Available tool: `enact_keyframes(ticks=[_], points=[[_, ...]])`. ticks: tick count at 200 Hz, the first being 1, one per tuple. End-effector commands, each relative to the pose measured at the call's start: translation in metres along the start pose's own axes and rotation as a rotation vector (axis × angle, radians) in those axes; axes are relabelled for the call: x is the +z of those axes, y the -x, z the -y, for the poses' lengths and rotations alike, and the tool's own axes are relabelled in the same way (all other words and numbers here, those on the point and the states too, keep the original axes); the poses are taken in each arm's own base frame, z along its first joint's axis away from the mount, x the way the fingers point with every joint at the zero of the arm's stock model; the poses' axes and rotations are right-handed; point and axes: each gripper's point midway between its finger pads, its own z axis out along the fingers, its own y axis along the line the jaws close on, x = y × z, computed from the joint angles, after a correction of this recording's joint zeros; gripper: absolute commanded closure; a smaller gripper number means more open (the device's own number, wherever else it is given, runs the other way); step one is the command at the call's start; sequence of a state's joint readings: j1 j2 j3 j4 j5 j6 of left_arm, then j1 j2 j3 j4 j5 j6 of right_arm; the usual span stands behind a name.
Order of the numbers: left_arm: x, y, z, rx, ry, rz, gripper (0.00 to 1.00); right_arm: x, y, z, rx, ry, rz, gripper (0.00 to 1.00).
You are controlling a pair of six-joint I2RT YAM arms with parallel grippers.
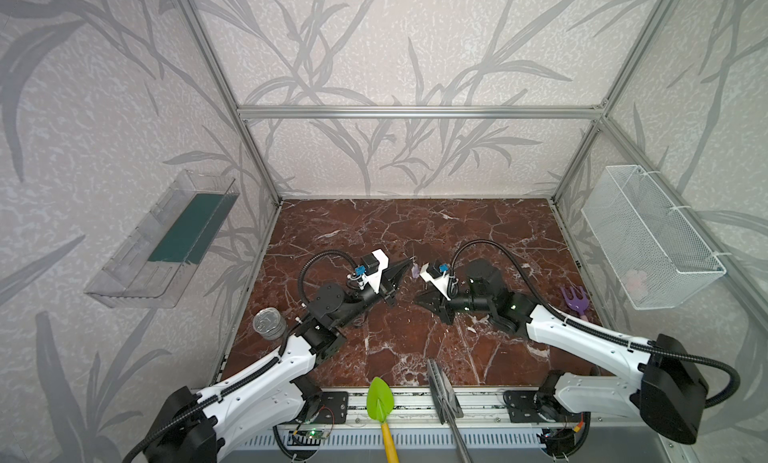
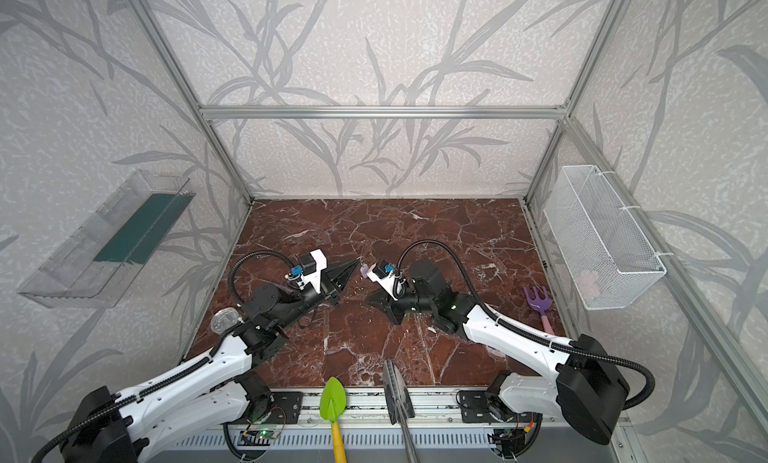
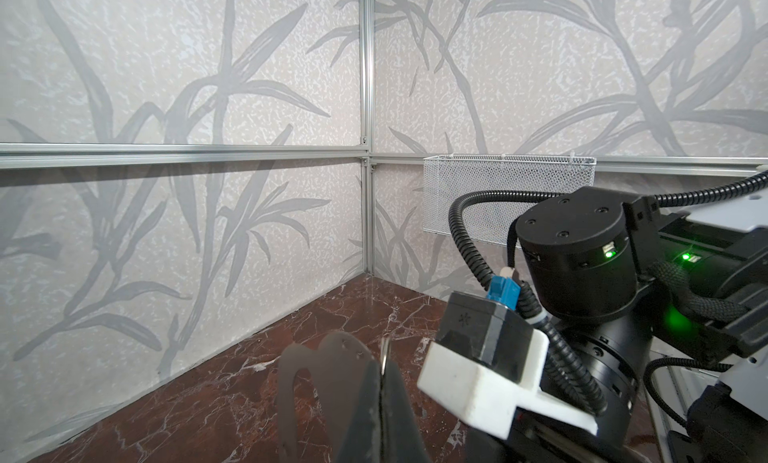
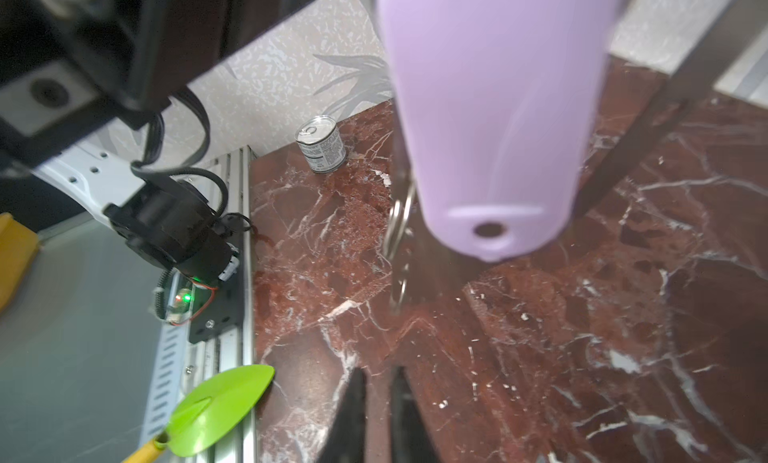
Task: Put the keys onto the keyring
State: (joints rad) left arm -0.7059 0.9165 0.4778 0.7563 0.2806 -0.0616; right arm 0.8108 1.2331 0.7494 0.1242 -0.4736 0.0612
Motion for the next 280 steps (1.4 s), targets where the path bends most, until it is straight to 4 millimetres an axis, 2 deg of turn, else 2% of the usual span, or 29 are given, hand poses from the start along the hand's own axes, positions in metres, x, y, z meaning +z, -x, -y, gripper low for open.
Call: enact_keyframes(ticks=[1,31,48,67,234,280], points=[[-0.005,0.017,-0.002,0.022,0.018,0.064,1.00,-0.008,0.012,0.005,0.001,-0.060,0.046,0.99],[-0.005,0.016,-0.002,0.023,0.019,0.062,1.00,-0.012,0.013,-0.001,0.005,-0.037,0.059,0.98],[-0.005,0.016,-0.002,0.024,0.016,0.062,1.00,-0.014,0.015,-0.012,-0.009,0.022,0.078,0.83],[-0.005,0.017,-0.001,0.023,0.014,0.064,1.00,-0.013,0.016,-0.021,-0.010,0.073,0.076,0.77],[-0.005,0.017,-0.001,0.020,0.011,0.063,1.00,-0.014,0.024,-0.030,-0.010,0.128,0.097,0.71],[-0.005,0.017,0.000,0.020,0.007,0.064,1.00,-0.009,0.022,-0.024,-0.005,0.104,0.088,0.70]])
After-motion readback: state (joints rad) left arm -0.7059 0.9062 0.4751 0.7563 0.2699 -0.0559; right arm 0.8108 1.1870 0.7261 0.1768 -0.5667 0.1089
